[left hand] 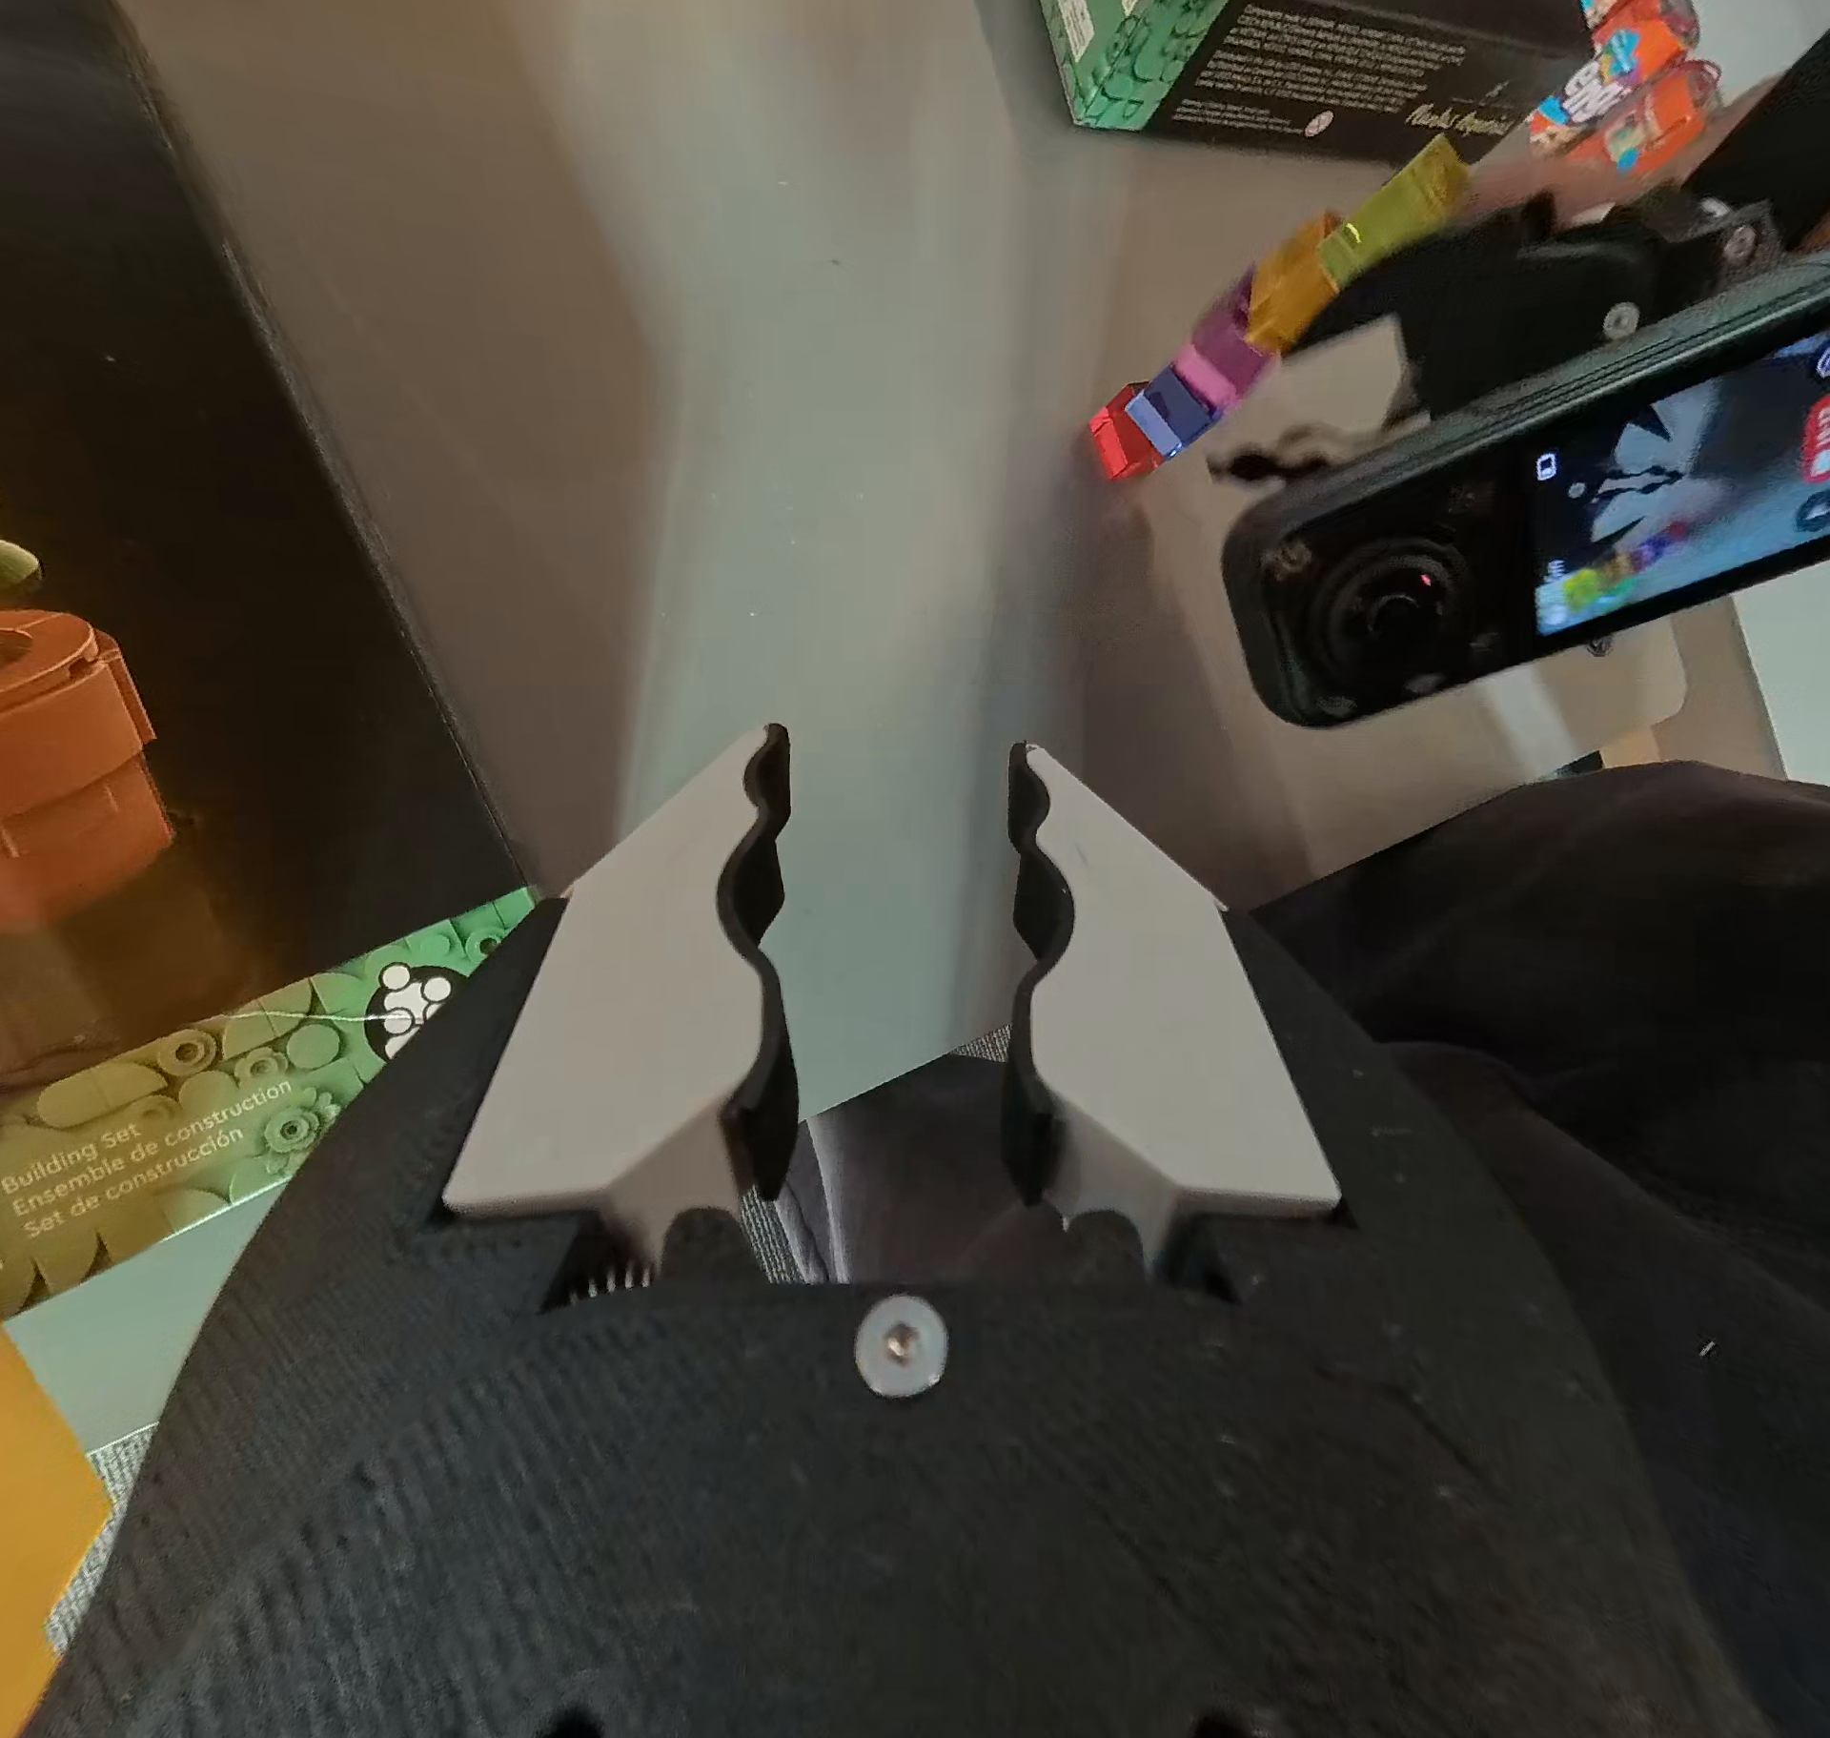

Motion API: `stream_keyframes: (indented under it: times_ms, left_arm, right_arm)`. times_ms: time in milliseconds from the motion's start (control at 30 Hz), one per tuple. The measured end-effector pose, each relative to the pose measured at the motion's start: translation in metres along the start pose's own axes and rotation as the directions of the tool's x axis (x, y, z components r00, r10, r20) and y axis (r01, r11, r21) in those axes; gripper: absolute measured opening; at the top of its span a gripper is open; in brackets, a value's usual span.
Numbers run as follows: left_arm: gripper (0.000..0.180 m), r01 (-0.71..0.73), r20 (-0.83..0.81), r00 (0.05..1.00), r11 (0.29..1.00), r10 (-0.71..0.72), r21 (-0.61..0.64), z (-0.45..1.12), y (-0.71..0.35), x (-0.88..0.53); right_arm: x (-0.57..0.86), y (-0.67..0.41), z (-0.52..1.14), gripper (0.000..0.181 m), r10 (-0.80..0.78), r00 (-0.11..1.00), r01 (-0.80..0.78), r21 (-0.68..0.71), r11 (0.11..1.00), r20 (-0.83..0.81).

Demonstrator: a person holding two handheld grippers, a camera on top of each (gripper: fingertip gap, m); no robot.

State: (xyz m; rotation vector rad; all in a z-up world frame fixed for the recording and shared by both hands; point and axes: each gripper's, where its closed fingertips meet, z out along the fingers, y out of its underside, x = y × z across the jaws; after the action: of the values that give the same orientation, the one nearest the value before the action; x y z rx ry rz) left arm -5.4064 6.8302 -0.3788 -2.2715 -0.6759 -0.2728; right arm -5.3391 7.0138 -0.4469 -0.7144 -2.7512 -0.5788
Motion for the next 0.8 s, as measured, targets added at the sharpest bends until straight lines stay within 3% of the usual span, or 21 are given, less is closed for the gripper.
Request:
stream_keyframes:
  times_ms: [33,67,267,400,533,633,700,800]
  left_arm:
    - [0.041,-0.001,-0.002,1.0,1.0,0.001,0.0,0.0,-0.001,0.0]
    - [0.041,-0.003,-0.006,1.0,1.0,0.003,-0.001,0.001,-0.002,0.001]
    - [0.041,-0.038,-0.029,0.999,0.999,0.038,-0.011,0.007,-0.01,0.005]
    - [0.041,-0.049,-0.047,0.998,0.999,0.048,-0.023,0.012,-0.014,0.007]
    - [0.041,-0.063,-0.067,0.996,0.997,0.061,-0.039,0.019,-0.018,0.011]
    - [0.041,-0.09,-0.08,0.993,0.994,0.085,-0.057,0.024,-0.021,0.015]
    - [0.041,-0.108,-0.09,0.991,0.992,0.101,-0.071,0.027,-0.022,0.018]
    - [0.041,-0.133,-0.107,0.987,0.987,0.123,-0.095,0.031,-0.021,0.024]
  right_arm:
    - [0.02,0.001,-0.001,0.0,0.056,0.992,-0.057,-0.007,0.998,-0.113]
    - [0.023,0.002,-0.002,0.0,0.101,0.987,-0.104,-0.011,0.995,-0.127]
    - [-0.024,-0.004,-0.021,0.0,0.077,0.996,-0.08,0.083,0.993,0.037]
    - [-0.074,0.008,-0.029,0.0,0.166,0.962,-0.191,0.101,0.976,0.219]
    - [-0.101,0.03,-0.028,0.0,0.312,0.903,-0.349,0.079,0.934,0.296]
    - [-0.093,0.041,-0.03,0.009,0.488,0.824,-0.537,0.124,0.834,0.287]
    - [-0.08,0.046,-0.032,0.031,0.612,0.73,-0.673,0.162,0.722,0.305]
    - [-0.072,0.052,-0.026,0.044,0.748,0.533,-0.84,0.142,0.524,0.396]
